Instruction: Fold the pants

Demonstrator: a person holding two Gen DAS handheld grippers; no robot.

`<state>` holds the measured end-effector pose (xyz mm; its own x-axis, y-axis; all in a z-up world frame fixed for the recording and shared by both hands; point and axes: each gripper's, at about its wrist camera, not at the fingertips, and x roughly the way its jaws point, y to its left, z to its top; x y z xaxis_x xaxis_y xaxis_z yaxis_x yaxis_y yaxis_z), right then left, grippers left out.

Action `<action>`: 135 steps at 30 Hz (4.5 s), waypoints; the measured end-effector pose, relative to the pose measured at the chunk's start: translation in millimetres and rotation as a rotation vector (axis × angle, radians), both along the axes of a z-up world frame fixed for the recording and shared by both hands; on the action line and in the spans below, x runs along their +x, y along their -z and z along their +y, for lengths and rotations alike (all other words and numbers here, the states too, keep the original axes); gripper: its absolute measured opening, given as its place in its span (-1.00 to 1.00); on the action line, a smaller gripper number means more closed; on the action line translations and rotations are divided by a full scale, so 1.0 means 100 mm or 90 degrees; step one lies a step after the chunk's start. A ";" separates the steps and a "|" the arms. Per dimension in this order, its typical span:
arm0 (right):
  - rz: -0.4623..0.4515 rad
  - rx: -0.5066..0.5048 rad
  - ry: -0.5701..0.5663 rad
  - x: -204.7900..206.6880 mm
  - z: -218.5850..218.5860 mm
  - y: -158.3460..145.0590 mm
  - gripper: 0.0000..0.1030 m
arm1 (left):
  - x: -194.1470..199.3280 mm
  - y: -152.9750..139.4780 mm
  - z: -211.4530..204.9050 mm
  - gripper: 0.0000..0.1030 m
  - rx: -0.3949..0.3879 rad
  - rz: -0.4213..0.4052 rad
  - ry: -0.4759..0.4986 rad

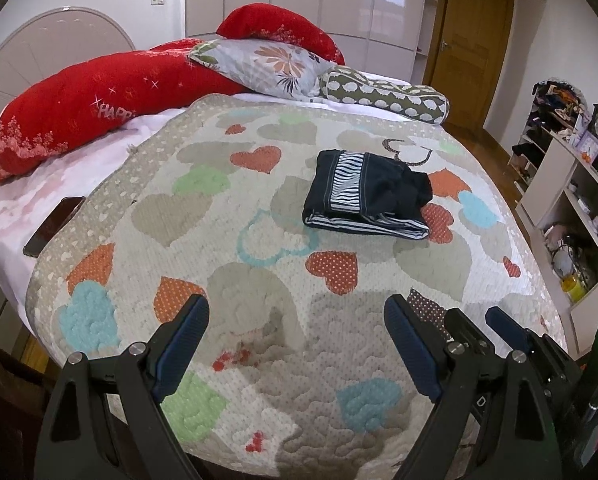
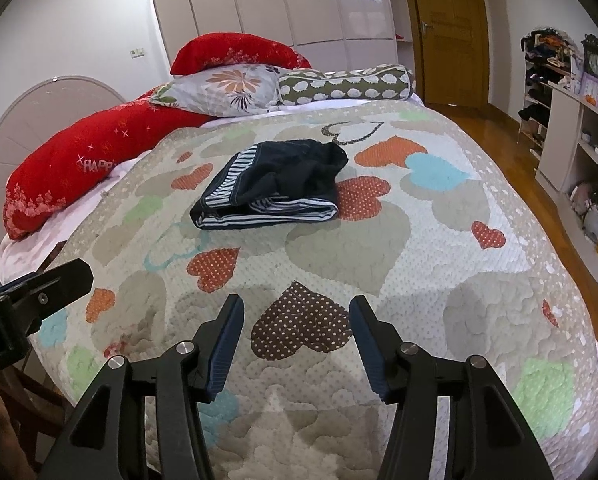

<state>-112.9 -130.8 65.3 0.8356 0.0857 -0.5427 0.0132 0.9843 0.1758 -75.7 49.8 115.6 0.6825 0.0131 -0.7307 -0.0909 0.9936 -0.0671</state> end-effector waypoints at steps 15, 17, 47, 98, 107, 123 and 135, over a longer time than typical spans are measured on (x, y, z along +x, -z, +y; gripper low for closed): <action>0.014 0.003 0.005 0.03 -0.02 0.05 0.15 | 0.01 0.04 0.00 0.72 0.002 0.007 0.002; 0.014 0.003 0.005 0.03 -0.02 0.05 0.15 | 0.00 0.05 0.00 0.72 0.002 0.010 0.001; 0.040 0.009 0.007 0.07 -0.07 0.19 0.18 | 0.06 0.17 0.01 0.72 0.008 0.043 0.007; 0.048 -0.006 -0.009 0.07 0.07 0.27 0.19 | 0.04 0.19 0.08 0.72 -0.003 0.050 -0.007; 0.051 -0.007 -0.011 0.06 0.08 0.27 0.19 | 0.05 0.20 0.08 0.72 -0.003 0.053 -0.009; 0.057 -0.005 -0.011 0.06 0.10 0.31 0.19 | 0.04 0.19 0.09 0.72 -0.004 0.054 -0.011; 0.048 -0.015 -0.016 0.03 0.14 0.29 0.19 | -0.07 0.01 0.15 0.72 -0.016 -0.026 -0.044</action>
